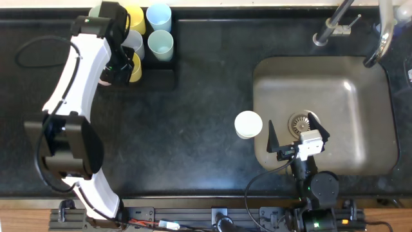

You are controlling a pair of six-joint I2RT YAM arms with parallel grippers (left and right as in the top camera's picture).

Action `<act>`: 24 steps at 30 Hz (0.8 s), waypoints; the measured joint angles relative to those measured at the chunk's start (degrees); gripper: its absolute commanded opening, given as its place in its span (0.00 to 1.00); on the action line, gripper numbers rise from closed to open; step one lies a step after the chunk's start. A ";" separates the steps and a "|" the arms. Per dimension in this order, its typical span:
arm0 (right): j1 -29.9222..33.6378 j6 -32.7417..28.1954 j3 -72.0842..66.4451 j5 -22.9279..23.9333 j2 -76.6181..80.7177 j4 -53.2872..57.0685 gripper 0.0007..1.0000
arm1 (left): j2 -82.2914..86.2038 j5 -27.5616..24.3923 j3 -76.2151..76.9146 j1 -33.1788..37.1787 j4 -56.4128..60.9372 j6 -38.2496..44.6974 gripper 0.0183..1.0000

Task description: Store Cups

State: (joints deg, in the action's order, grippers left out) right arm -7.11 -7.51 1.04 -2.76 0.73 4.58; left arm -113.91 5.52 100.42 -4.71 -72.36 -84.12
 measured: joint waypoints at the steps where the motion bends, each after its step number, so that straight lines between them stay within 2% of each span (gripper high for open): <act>1: 0.00 -0.02 0.00 0.00 0.00 -0.02 1.00 | -0.39 0.00 0.00 0.00 0.00 0.00 0.02; 20: 0.00 -0.02 0.00 0.02 0.00 0.00 1.00 | -4.11 -0.74 0.00 1.01 1.49 0.00 0.02; 24: 0.00 0.00 0.00 0.00 0.00 -0.02 1.00 | -4.11 -0.83 0.00 1.01 1.53 0.00 0.08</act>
State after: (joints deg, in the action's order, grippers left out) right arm -7.11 -7.51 1.04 -2.76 0.73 4.56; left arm -118.02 4.69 100.42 -3.70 -70.83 -84.12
